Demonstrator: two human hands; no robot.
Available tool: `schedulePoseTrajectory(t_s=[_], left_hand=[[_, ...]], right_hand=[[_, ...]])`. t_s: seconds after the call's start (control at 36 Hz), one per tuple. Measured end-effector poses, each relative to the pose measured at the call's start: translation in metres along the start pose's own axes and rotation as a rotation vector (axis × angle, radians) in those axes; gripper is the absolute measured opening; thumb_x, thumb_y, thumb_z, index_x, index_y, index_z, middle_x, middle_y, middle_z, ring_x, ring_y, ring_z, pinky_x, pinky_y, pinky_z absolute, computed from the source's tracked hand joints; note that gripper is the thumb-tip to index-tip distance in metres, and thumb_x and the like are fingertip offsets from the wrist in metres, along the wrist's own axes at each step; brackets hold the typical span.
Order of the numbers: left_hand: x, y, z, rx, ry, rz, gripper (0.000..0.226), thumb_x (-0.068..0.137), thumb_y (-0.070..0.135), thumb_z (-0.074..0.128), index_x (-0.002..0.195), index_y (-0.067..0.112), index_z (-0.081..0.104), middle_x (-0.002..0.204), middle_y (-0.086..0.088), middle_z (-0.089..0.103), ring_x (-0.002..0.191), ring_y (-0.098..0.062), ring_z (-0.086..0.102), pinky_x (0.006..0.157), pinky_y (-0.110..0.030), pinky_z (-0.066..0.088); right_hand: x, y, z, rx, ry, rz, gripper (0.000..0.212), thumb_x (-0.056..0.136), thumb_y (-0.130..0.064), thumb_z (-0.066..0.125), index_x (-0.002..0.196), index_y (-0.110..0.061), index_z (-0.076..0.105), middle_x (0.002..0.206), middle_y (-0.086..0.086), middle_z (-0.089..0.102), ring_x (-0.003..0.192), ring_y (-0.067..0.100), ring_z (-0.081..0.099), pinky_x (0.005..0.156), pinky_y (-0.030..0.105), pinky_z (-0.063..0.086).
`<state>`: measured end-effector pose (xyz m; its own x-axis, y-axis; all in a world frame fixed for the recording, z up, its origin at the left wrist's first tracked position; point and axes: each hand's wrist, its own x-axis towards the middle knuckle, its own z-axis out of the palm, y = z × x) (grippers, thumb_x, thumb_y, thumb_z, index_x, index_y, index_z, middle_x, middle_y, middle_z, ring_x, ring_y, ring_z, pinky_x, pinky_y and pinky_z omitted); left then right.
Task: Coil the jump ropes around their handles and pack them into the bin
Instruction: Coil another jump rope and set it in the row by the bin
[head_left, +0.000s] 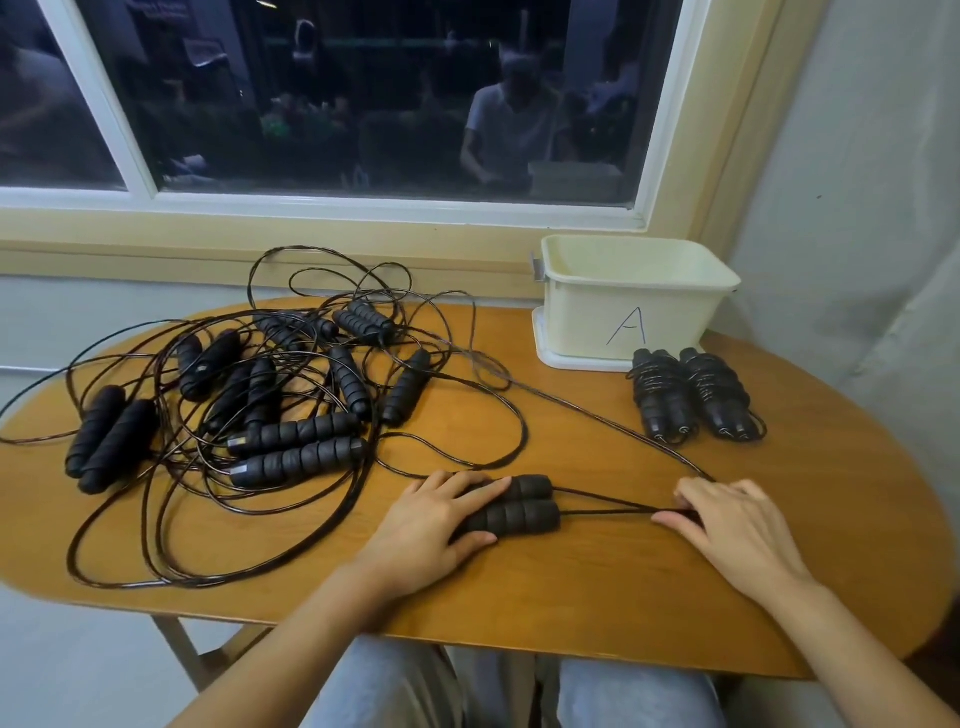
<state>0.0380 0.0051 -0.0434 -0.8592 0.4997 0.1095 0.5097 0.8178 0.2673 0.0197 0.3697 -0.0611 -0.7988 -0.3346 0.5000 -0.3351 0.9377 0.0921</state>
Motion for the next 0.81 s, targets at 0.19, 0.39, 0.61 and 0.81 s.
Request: schedulePoseTrajectory(t_s=[0.19,0.39,0.61,0.81], left_hand=[[0.002,-0.004,0.003,-0.019,-0.008,0.012,0.065,0.097,0.057,0.042,0.153,0.049,0.010,0.152,0.017,0.029,0.126,-0.004,0.030,0.105,-0.028,0.030],[-0.003,-0.006,-0.003,-0.121,-0.021,0.033,0.065,0.095,0.056,0.049,0.152,0.044,0.020,0.154,0.022,0.026,0.116,0.008,0.026,0.103,-0.021,0.027],[-0.006,-0.009,-0.005,-0.238,0.028,-0.011,0.059,0.093,0.051,0.056,0.146,0.044,0.030,0.135,0.027,0.040,0.123,0.004,0.035,0.109,-0.028,0.035],[-0.010,-0.013,-0.006,-0.229,0.016,0.030,0.064,0.091,0.058,0.053,0.149,0.039,0.033,0.150,0.020,0.032,0.135,0.002,0.030,0.113,-0.025,0.028]], right_hand=[[-0.001,0.003,0.000,-0.001,0.006,-0.068,0.044,0.090,-0.064,0.032,0.073,-0.029,0.054,0.073,-0.017,0.051,0.073,0.010,0.052,0.077,0.031,0.042],[-0.001,0.003,-0.002,0.032,-0.049,-0.073,0.037,0.089,-0.058,0.046,0.077,-0.026,0.060,0.078,-0.014,0.055,0.080,0.014,0.057,0.085,0.031,0.041],[0.001,-0.004,-0.011,0.187,-0.165,-0.044,0.038,0.091,-0.059,0.044,0.098,-0.029,0.065,0.097,-0.019,0.057,0.096,0.006,0.055,0.091,0.029,0.043],[0.024,-0.067,-0.027,0.341,-0.355,-0.148,0.061,0.091,-0.064,0.045,0.144,-0.035,0.041,0.128,-0.027,0.036,0.123,-0.010,0.028,0.103,0.014,0.018]])
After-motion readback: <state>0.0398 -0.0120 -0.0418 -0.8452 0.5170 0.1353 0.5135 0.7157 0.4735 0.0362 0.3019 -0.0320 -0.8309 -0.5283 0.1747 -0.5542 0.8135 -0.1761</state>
